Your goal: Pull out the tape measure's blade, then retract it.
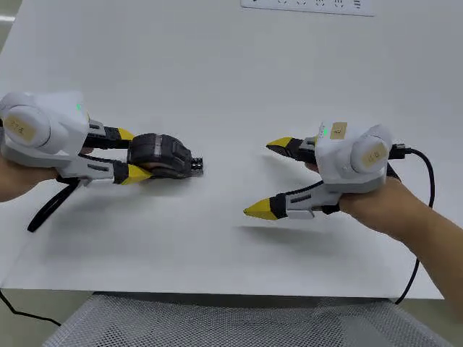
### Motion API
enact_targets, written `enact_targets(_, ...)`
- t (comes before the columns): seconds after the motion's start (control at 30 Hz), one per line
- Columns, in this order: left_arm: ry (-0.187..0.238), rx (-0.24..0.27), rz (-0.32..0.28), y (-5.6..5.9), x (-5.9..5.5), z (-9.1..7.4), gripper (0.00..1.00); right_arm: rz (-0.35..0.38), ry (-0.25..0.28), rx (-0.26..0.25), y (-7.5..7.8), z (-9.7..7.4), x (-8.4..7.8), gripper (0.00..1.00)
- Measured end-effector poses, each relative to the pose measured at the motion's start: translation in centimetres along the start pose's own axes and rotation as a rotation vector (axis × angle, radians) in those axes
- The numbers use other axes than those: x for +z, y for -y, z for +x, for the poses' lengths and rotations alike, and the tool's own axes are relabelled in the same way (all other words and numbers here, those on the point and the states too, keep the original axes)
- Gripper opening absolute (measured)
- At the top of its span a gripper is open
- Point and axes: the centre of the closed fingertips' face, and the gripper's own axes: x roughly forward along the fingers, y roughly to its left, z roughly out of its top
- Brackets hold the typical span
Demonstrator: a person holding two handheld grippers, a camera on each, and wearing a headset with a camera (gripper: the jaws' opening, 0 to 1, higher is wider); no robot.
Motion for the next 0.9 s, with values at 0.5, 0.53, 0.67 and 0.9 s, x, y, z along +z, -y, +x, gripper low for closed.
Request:
enact_targets(0.5, -0.019, -0.021, 0.039, 0.0, -0.1, 0.1, 0.24, -0.068, 0.016, 0.034, 0.3, 3.4, 1.6, 0.58)
enact_targets(0.53, -0.019, -0.021, 0.038, 0.0, -0.1, 0.1, 0.24, -0.069, 0.019, 0.036, 0.2, 3.6, 1.7, 0.57)
enact_targets(0.67, -0.018, -0.021, 0.037, 0.0, 0.0, 0.1, 0.24, -0.082, 0.032, 0.040, 0.5, 4.4, 2.3, 0.51)
enact_targets(0.9, -0.021, -0.024, 0.033, 0.0, 0.0, 0.2, 0.24, -0.126, 0.039, 0.036, 0.7, 5.4, 2.8, 0.42)
